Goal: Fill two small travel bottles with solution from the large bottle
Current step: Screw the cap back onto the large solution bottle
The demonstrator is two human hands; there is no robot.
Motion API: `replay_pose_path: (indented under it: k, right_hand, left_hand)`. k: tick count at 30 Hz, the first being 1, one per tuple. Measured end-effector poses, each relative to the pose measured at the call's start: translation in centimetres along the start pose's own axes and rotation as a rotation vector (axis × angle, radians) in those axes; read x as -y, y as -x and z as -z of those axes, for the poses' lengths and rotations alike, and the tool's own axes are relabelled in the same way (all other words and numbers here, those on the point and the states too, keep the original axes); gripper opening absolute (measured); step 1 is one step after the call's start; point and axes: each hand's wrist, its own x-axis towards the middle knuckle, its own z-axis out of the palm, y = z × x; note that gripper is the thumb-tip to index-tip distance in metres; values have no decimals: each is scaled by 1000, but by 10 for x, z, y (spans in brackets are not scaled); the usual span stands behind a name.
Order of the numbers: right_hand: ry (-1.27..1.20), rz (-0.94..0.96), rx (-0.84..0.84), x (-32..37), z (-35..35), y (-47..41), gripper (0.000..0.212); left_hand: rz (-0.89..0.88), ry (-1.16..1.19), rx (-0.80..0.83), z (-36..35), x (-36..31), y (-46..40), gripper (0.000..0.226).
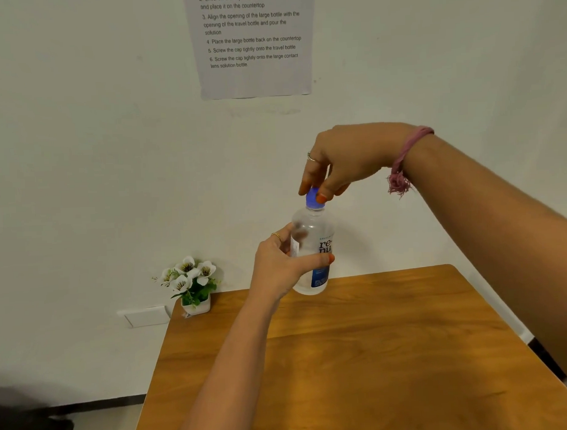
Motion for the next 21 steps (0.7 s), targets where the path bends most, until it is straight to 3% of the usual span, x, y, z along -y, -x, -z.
replay_pose_path:
  k: [6, 14, 21]
  right_hand:
    - [-70, -53, -62, -7, -15, -6, 20]
    - [-207, -115, -32, -10, -20, -6, 57]
    - [-201, -70, 16, -18, -22, -4, 25]
  left_hand:
    - [17, 22, -22, -2, 7, 2, 73]
    - [30, -6, -11, -4, 15, 4, 73]
    - [21, -22, 7, -8, 20, 3, 78]
